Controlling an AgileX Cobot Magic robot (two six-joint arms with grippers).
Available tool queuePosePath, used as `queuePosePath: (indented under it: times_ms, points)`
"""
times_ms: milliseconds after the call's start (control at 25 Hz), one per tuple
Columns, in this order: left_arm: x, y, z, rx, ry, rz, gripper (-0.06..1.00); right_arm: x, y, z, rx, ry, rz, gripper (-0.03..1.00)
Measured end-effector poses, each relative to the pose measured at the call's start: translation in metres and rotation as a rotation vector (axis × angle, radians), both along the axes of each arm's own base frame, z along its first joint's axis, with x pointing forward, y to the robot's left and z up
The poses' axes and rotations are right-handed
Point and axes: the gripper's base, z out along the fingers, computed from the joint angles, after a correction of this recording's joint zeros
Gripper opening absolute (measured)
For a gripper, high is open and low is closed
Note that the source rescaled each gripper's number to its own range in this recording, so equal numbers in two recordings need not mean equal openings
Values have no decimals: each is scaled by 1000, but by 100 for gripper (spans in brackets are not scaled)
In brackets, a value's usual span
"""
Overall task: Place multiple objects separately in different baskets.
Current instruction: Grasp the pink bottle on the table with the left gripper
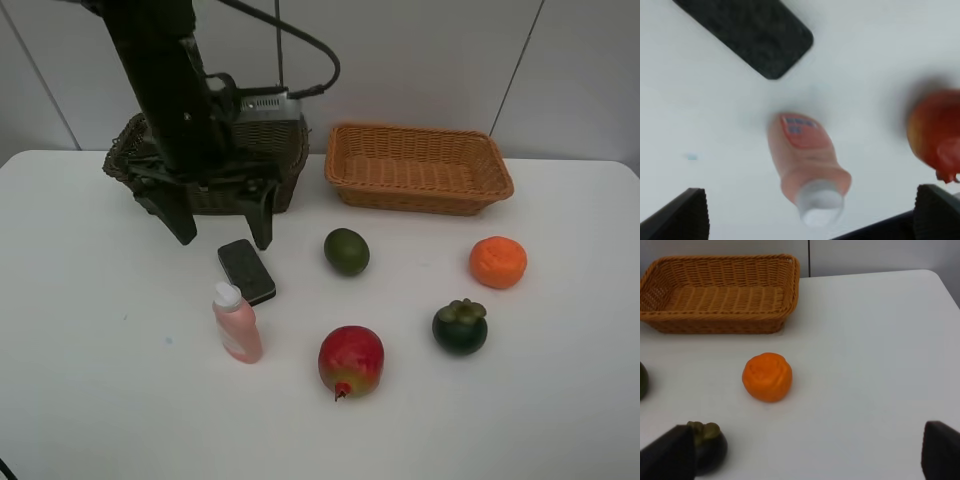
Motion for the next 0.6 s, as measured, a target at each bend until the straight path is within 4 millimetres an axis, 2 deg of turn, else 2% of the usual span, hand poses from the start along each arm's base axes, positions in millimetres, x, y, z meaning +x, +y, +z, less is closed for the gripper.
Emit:
queuePosePath:
  times_ms: [160,280,600]
  points:
    - [-23,-21,-16,37,16,43,100,0,0,0,0,0,0,100]
    - [-36,-27,-25,69,33,56,100,0,0,0,0,0,0,100]
    - [-47,-17,-50,125,37,117,100,0,0,0,0,0,0,100]
